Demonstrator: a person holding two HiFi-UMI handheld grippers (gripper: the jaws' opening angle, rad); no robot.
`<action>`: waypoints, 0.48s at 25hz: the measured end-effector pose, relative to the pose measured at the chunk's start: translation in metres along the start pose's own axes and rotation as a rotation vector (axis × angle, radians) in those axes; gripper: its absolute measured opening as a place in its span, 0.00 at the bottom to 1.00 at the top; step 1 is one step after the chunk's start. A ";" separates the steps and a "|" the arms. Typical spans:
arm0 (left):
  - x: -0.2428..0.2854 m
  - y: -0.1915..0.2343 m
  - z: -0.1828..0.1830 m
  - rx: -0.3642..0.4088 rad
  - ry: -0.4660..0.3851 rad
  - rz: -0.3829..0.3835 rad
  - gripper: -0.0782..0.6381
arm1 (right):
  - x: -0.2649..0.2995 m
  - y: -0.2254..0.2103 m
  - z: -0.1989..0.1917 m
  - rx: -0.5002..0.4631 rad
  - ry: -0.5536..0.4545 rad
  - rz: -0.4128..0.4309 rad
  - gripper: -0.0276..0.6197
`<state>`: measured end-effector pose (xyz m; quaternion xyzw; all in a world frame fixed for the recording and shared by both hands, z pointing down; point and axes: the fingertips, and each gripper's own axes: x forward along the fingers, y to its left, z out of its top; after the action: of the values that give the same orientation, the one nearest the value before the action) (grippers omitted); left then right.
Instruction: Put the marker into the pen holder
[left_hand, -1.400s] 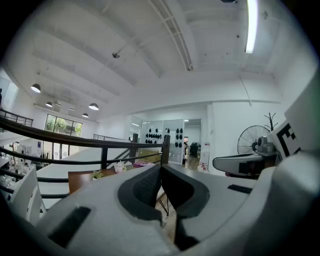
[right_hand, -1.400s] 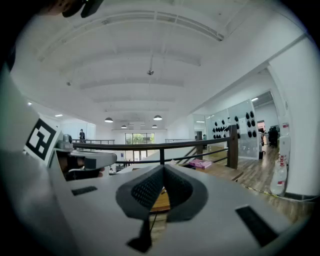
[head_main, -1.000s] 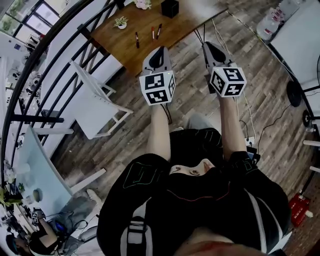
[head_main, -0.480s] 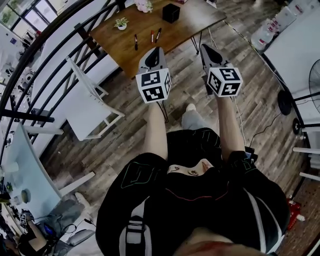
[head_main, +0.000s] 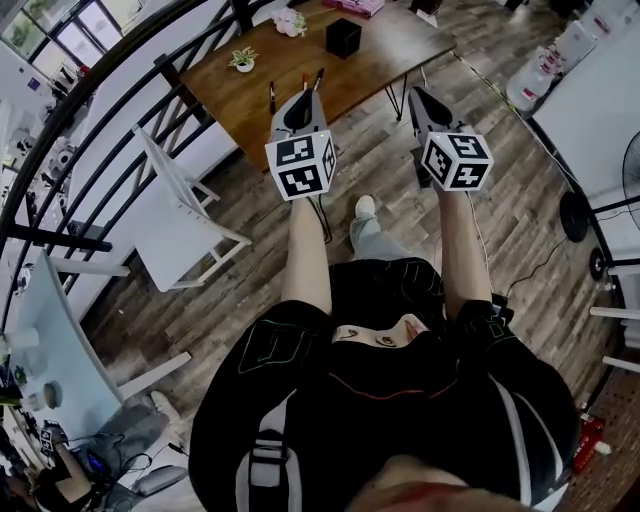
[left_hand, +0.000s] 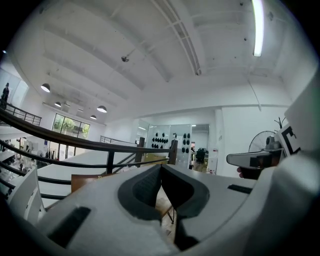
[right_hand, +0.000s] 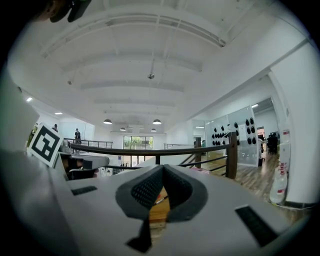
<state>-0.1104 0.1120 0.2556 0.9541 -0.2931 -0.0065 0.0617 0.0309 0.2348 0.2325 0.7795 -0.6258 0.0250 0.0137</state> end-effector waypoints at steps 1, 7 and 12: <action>0.005 0.002 -0.001 0.007 0.002 0.011 0.12 | 0.005 -0.005 -0.002 0.010 0.001 -0.001 0.04; 0.041 0.019 -0.011 0.017 0.016 0.069 0.12 | 0.043 -0.031 -0.017 0.051 0.018 0.010 0.04; 0.078 0.030 -0.032 0.011 0.066 0.086 0.12 | 0.085 -0.053 -0.032 0.084 0.047 0.032 0.04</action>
<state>-0.0613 0.0471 0.2929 0.9406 -0.3316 0.0293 0.0661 0.1003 0.1648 0.2697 0.7683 -0.6362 0.0697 -0.0047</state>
